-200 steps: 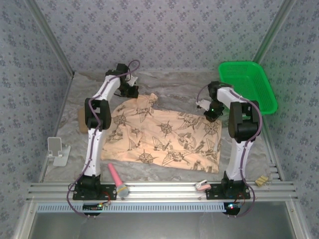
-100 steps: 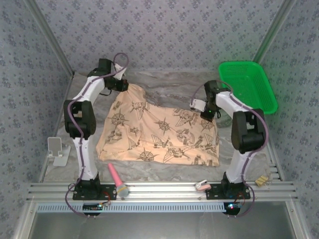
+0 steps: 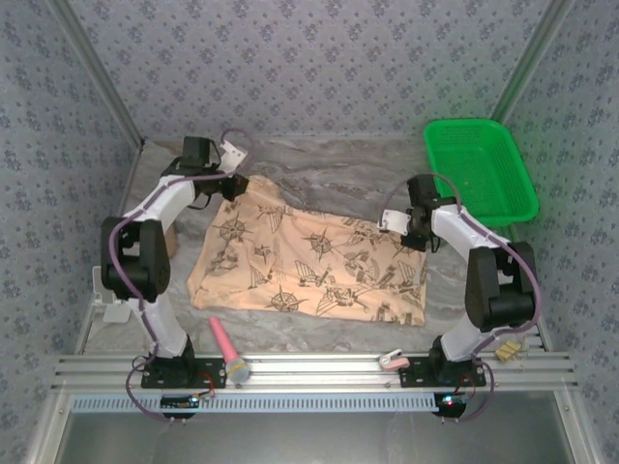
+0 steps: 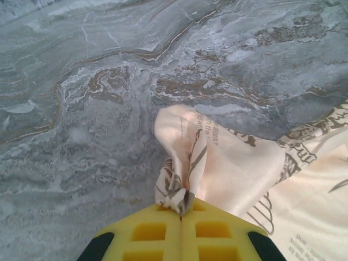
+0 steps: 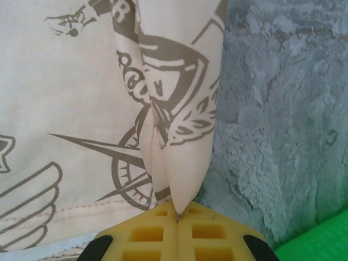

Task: Fold the inside-out t-shirt

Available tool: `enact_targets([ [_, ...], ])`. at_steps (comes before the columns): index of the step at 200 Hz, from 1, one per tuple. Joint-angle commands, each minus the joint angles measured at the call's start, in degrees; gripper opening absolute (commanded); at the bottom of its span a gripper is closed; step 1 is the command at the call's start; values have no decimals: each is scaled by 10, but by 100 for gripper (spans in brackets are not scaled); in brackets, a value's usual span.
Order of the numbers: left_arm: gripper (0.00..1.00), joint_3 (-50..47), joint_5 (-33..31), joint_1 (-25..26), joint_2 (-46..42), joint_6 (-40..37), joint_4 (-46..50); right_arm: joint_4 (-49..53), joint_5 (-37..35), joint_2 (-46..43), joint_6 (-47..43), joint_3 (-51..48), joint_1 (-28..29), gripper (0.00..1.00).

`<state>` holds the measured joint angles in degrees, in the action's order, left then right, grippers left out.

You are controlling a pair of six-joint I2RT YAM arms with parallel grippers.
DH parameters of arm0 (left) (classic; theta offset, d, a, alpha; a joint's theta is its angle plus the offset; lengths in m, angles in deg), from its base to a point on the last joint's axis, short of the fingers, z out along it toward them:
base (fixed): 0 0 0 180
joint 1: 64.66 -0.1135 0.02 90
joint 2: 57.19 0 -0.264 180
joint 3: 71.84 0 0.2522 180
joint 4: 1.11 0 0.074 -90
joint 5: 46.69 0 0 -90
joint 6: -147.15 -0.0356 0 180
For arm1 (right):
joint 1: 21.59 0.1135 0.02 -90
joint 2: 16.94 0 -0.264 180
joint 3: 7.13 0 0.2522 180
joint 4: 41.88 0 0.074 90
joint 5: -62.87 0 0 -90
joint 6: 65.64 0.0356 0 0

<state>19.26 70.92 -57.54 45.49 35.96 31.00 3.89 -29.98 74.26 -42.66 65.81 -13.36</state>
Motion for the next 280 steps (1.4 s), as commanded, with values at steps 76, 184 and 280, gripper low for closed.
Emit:
enact_targets([
  [76, 0, -376, -69, 12, -371, 86, -237, 146, -203, -90, 186, -42, 133, 17],
  [184, 100, -189, -225, 27, -314, 510, 145, -176, 181, -155, 268, -45, 258, 51],
  [280, 88, -76, -218, -22, -64, 526, 246, -293, 238, 315, 403, 318, 337, 60],
])
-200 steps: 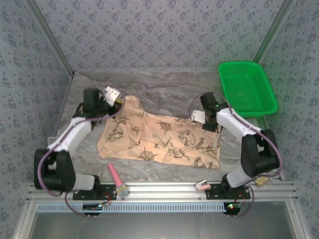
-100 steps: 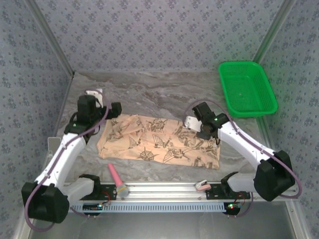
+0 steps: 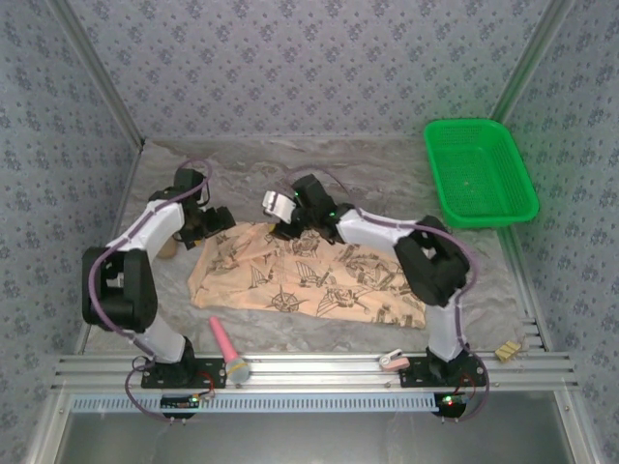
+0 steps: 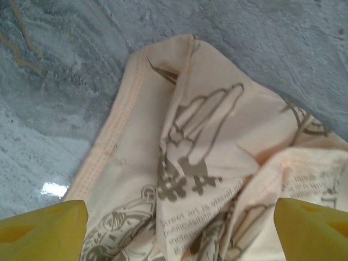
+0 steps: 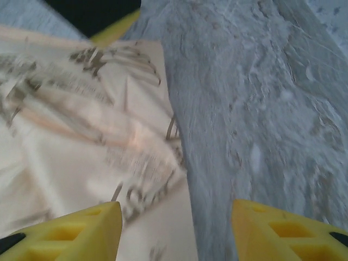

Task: Fold the inside-out t-shirt

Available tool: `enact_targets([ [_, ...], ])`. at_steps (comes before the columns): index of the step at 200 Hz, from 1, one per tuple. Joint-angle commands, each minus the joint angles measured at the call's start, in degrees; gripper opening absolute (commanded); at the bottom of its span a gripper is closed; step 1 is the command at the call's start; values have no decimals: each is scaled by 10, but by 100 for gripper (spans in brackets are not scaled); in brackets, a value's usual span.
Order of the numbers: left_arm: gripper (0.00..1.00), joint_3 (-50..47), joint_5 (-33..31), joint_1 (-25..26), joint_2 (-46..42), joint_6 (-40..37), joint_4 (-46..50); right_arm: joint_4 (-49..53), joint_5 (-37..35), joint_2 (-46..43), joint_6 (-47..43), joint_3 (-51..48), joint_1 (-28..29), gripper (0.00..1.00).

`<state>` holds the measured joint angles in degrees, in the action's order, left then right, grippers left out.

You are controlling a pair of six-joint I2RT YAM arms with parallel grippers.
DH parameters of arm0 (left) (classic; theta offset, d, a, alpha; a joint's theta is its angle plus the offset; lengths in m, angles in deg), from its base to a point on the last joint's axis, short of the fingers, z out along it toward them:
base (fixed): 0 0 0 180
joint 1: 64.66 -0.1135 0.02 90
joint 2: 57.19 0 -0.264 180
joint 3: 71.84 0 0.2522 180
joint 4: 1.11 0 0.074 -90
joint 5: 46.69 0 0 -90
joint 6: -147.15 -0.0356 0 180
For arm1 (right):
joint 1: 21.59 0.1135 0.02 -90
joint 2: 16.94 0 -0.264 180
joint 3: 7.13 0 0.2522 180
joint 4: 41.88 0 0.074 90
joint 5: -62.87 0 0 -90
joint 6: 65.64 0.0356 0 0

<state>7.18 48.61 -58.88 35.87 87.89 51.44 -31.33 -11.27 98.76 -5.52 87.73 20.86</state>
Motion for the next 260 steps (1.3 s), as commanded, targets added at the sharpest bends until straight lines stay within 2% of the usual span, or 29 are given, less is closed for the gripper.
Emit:
enact_targets([
  [1, 88, 46, 6, -9, 34, 7, 41, 62, 51, 73, 33, 103, -5, 60],
  [22, 88, 66, 6, -14, 68, 5, 48, 129, 72, 141, 71, 194, -12, 62],
  [43, 88, 89, 8, -18, 103, 8, 60, 248, 102, 194, 57, 301, -7, 62],
  [61, 88, 93, -9, -23, 121, 34, 69, 411, 138, 258, 50, 433, -8, 56],
  [74, 88, 92, 5, -28, 130, 39, 59, 472, 143, 284, 55, 482, -9, 55],
  [111, 88, 100, 5, -31, 150, 36, 61, 506, 142, 307, 91, 516, -19, 56],
  [141, 88, 89, 9, -32, 150, 35, 54, 541, 114, 313, 110, 540, -16, 57],
  [164, 88, 87, 15, -34, 150, 34, 52, 561, 94, 328, 173, 578, -16, 57],
  [183, 88, 84, 23, -35, 149, 34, 49, 528, 108, 321, 258, 570, -22, 57],
  [194, 88, 83, 24, -35, 148, 34, 49, 478, 132, 308, 330, 540, -26, 56],
  [205, 88, 83, 24, -35, 148, 32, 49, 431, 127, 298, 391, 503, -26, 55],
  [234, 88, 80, 28, -37, 149, 30, 48, 416, 100, 304, 414, 490, -24, 55],
  [249, 88, 77, 29, -38, 149, 29, 46, 419, 114, 310, 412, 494, -24, 51],
  [260, 88, 75, 29, -39, 150, 29, 45, 420, 123, 310, 403, 495, -24, 42],
])
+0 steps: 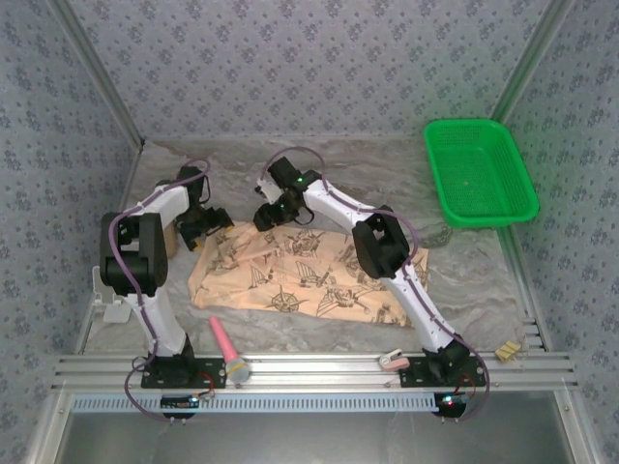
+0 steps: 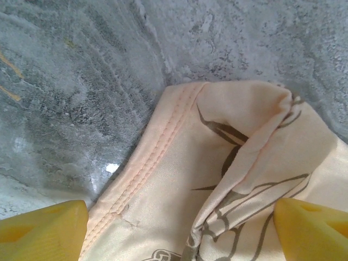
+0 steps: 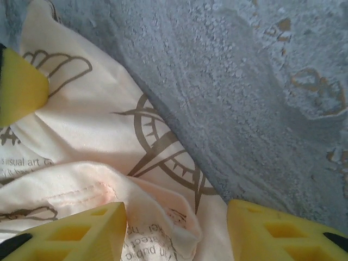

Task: Fold the inside-out t-shirt

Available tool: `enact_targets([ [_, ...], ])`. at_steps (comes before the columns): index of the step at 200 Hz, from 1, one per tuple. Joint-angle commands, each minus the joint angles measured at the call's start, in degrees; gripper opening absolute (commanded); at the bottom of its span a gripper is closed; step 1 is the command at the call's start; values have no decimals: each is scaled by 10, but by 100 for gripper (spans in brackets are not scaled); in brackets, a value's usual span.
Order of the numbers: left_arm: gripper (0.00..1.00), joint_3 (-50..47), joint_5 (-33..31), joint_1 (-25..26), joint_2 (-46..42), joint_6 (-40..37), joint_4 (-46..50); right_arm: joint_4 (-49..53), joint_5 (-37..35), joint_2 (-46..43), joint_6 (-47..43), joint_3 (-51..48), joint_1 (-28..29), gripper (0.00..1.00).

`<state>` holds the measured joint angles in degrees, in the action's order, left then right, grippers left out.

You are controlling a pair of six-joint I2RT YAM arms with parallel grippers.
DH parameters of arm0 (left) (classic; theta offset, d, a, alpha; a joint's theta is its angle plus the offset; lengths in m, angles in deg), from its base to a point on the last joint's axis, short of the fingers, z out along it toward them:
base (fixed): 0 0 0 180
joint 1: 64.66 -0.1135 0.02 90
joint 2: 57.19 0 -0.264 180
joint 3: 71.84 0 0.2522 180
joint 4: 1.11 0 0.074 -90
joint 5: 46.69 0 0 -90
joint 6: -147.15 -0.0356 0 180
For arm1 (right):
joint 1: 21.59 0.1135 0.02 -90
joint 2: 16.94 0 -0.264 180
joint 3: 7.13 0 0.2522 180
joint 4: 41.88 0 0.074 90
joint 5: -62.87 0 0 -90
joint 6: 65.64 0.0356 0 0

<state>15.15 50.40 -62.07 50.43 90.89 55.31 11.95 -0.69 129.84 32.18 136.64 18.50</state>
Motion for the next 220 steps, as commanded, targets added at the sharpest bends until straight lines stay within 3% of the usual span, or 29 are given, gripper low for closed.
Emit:
enact_targets([
  [1, 88, -5, 11, -7, 4, -1, 6, -13, 17, -1, 25, 6, 0, 41],
  [22, 88, -9, 15, -12, 4, 0, 6, -24, 32, -18, -7, -7, 6, 19],
  [55, 88, -12, 15, -19, 3, 0, 2, -39, 37, -60, -108, -32, 23, 0],
  [79, 88, -17, 21, -27, 1, 2, 2, -42, 72, -93, -150, -65, 26, 0],
  [115, 88, -16, 22, -33, 0, -2, 1, -110, 102, -191, -242, -215, 43, 0],
  [167, 88, -14, 26, -39, 8, -11, 4, -64, 132, -319, -519, -410, 131, 0],
  [182, 89, -12, 30, -42, 6, -11, 6, -63, 132, -337, -545, -455, 150, 0],
  [193, 88, -11, 29, -43, 4, -12, 5, -71, 123, -344, -533, -475, 152, 10],
  [210, 89, -3, 28, -43, 9, -16, 10, -65, 104, -354, -542, -492, 151, 15],
  [220, 89, 2, 32, -43, 13, -16, 13, -69, 88, -364, -542, -498, 151, 25],
])
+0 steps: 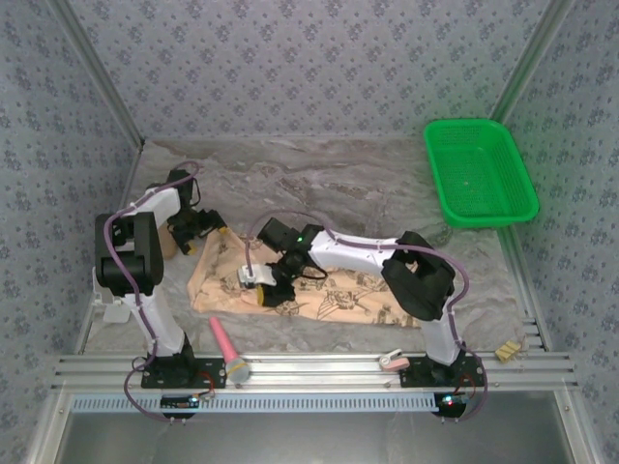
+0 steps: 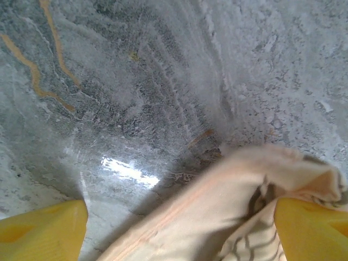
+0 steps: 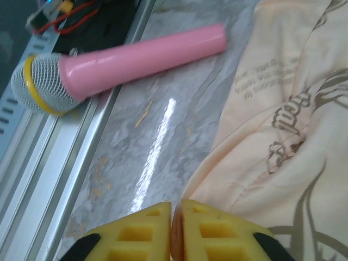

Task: Fold the inside-out t-shirt

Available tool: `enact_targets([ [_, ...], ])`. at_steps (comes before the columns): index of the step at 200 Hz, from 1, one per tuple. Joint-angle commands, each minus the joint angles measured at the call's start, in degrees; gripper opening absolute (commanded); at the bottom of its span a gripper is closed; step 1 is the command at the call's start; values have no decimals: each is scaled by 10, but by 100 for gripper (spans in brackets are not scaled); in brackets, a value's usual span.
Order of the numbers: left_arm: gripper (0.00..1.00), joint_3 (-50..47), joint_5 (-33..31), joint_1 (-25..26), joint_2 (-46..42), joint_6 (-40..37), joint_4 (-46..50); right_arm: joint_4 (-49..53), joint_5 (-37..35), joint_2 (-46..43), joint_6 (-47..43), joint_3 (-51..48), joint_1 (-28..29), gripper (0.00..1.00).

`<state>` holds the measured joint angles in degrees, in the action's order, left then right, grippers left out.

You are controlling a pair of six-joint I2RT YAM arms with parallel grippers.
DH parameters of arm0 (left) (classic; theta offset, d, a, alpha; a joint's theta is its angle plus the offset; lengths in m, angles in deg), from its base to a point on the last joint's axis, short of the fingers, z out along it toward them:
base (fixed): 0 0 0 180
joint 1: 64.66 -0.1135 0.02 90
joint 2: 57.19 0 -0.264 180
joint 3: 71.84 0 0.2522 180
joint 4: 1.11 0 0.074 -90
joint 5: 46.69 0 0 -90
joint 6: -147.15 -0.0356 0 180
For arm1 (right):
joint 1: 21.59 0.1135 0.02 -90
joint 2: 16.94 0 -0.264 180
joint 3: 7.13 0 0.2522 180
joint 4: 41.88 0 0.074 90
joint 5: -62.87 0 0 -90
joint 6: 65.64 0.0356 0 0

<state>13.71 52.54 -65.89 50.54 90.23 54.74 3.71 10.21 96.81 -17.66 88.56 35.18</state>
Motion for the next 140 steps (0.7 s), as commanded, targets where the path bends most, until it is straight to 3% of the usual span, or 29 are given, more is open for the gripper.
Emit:
enact_targets([
  [1, 89, 16, 11, -4, 11, -9, 19, 13, -22, -34, -44, -18, -16, 26],
  [41, 89, 19, 13, -5, 7, -9, 26, -14, -112, -61, -66, -10, -11, 34],
  [66, 81, 1, 5, -1, -24, 6, 24, -67, -128, -62, -17, -4, -25, 34],
  [76, 76, -13, -2, 6, -42, 13, 25, -103, -147, -56, 33, 2, -28, 34],
  [98, 73, -42, -18, 25, -85, 27, 36, -201, -269, -44, 210, -19, -30, 34],
  [128, 71, -69, -10, 67, -145, 43, 28, -166, -365, -68, 391, -69, -56, 34],
  [140, 71, -70, -3, 85, -140, 43, 25, -158, -366, -94, 433, -104, -74, 34],
])
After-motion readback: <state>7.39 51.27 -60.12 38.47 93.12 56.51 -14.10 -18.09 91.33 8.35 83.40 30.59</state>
